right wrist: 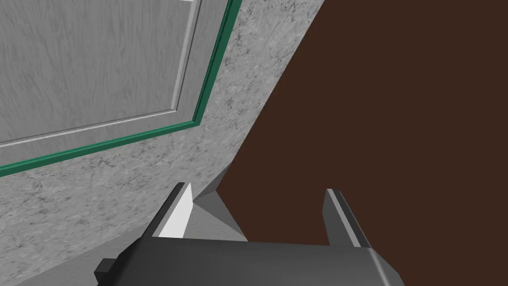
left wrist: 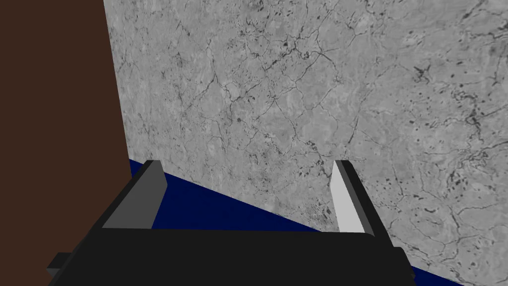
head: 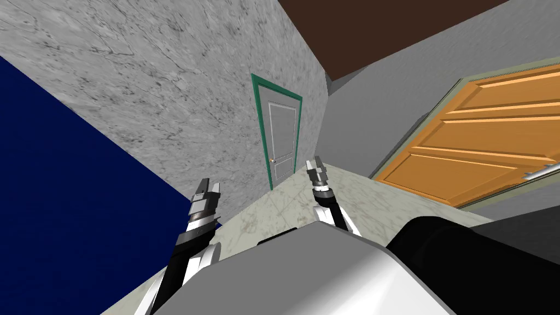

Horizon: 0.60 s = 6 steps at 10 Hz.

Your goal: Pull the door open

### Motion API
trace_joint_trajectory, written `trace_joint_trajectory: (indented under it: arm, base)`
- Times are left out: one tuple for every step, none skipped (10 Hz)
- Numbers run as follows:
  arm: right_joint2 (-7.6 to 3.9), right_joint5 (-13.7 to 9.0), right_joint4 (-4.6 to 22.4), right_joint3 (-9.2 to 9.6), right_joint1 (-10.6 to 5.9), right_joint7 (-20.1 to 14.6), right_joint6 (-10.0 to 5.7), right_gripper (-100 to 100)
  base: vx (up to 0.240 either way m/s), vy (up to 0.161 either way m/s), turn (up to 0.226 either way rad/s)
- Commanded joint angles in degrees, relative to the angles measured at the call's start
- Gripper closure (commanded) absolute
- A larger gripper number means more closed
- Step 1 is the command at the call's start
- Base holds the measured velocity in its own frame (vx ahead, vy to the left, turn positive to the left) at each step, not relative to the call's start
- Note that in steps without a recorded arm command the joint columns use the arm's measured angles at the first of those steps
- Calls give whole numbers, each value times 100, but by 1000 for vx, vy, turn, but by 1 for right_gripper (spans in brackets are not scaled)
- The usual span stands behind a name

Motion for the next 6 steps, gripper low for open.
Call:
trace_joint_trajectory:
  arm:
    - [-52,72,217,-9,-71,180,-50,-100]
    - [-66,94,284,-11,-92,235,-66,-100]
    - [-94,137,416,-17,-136,344,-97,-100]
    - [-127,197,595,-24,-194,492,-138,-100]
    - [-144,228,691,-28,-225,571,-160,-100]
    - [-161,260,786,-31,-256,650,-182,-100]
  base:
    - [21,-121,41]
    - [59,7,13]
    - [69,38,7]
    - [81,35,18]
    - [77,11,24]
    - [63,-5,16]
